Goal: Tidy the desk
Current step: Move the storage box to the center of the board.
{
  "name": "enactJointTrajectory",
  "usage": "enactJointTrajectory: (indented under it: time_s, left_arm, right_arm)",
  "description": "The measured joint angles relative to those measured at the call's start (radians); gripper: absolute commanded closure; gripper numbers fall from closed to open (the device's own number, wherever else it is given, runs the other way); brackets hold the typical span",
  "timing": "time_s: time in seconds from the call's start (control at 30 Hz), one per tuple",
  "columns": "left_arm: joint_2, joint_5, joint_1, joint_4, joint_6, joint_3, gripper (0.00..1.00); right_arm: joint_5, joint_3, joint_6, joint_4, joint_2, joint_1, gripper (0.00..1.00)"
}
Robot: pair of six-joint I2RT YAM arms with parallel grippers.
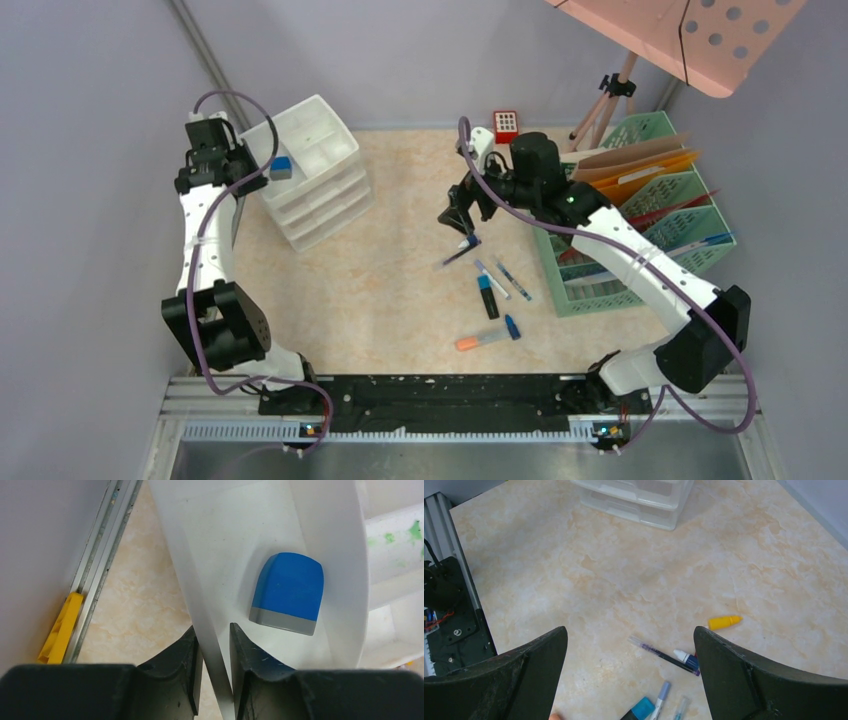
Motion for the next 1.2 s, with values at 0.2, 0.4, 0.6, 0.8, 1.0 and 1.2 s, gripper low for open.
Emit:
enactJointTrajectory:
  time_s: [0.2, 0.4, 0.6, 0.8, 1.0, 1.2]
  left_arm:
    - [0.029, 0.039, 0.001, -0.060, 0.023, 0.050, 0.82]
    - [0.033, 0.102, 0.001, -0.084, 0.026, 0.058, 0.86]
    - [0.023, 0.164, -0.002, -0.087, 0.024, 0.043, 0.97]
    - [-0.005, 0.180, -0.041, -0.107, 0.054, 0.022, 1.00]
    - [-0.010, 0.201, -0.089, -0.122, 0.107, 0.020, 1.00]
    - [0.012, 0.225, -0.103, -0.166, 0.167, 0.055, 1.00]
  right_arm:
    - [-0.006, 0.000, 0.001, 0.000, 0.009, 0.000, 0.04]
    - [-0.024, 0.000, 0.011, 0.002, 0.033, 0.000, 0.05]
    - [-0.068, 0.000, 0.019, 0.038, 0.099, 0.000, 0.06]
    - [-0.159, 0.002, 0.018, 0.132, 0.182, 0.000, 0.06]
    - [-0.248, 0.054, 0.026, 0.194, 0.311, 0.000, 0.09]
    - [-0.258, 0.060, 0.023, 0.229, 0.362, 0.021, 0.11]
